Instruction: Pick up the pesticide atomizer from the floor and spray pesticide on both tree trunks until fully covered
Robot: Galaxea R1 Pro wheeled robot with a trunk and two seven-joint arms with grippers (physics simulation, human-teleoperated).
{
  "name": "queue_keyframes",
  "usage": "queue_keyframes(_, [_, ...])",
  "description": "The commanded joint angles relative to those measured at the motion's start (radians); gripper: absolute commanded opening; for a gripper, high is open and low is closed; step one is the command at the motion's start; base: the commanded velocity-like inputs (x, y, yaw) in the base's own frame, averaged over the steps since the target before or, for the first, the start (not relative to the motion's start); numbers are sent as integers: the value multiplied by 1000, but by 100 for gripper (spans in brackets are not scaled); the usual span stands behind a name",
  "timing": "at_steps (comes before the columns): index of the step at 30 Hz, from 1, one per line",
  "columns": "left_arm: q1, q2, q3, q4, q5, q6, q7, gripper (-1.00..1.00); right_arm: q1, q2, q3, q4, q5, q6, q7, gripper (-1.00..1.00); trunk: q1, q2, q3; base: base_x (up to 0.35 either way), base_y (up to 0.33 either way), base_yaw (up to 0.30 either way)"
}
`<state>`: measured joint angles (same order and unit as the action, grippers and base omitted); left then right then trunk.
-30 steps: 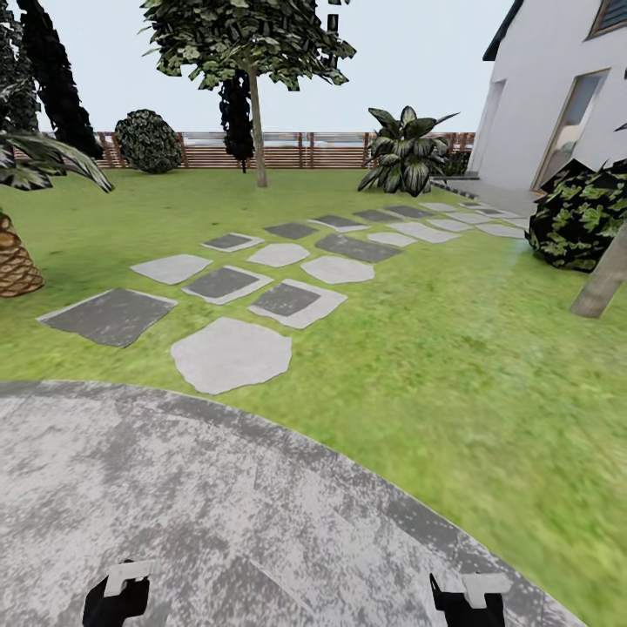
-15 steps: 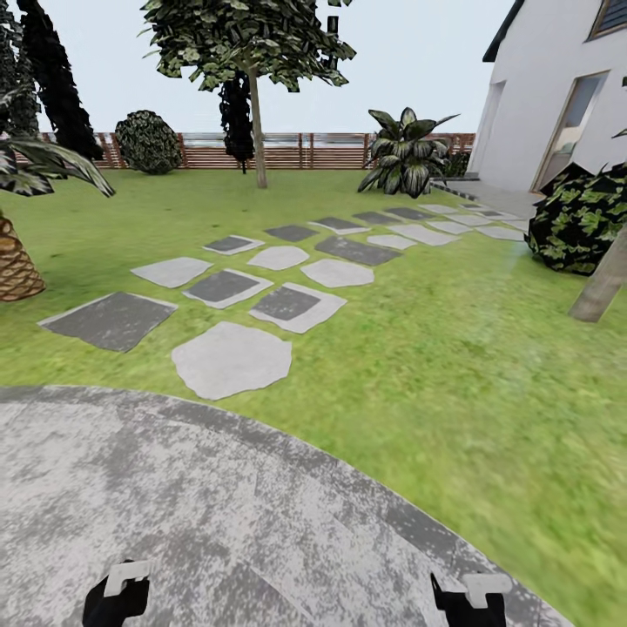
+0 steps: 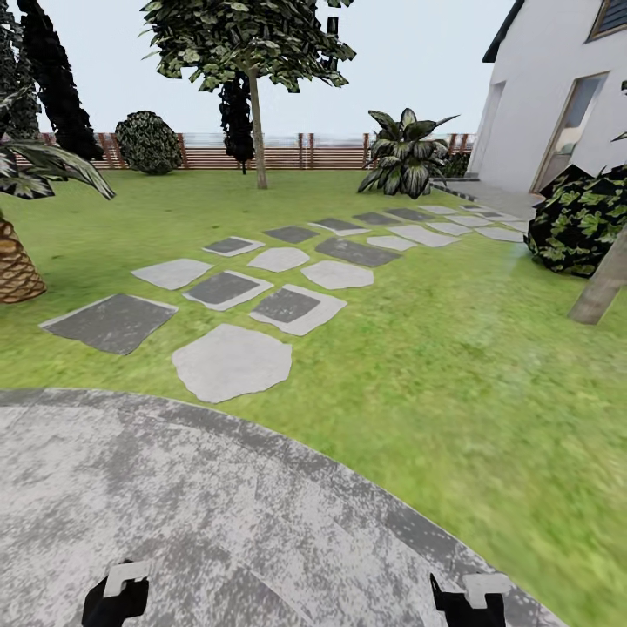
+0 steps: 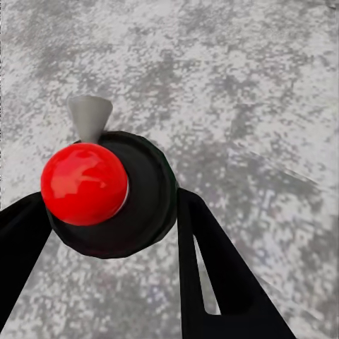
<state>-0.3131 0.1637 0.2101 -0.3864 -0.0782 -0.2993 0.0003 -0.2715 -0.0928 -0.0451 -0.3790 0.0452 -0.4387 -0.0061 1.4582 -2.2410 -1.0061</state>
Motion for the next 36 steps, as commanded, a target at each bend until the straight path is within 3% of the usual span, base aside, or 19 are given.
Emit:
queue_keyframes(1, [0, 0, 0, 0, 1, 3, 3, -100, 0, 4, 1, 0, 1, 1, 0, 100, 0, 0, 0, 300, 0, 0])
queue_keyframes(36, [0, -1, 0, 1, 2, 6, 4, -100, 0, 2, 2, 0, 4, 2, 3, 100, 0, 0, -15, 336, 0, 56])
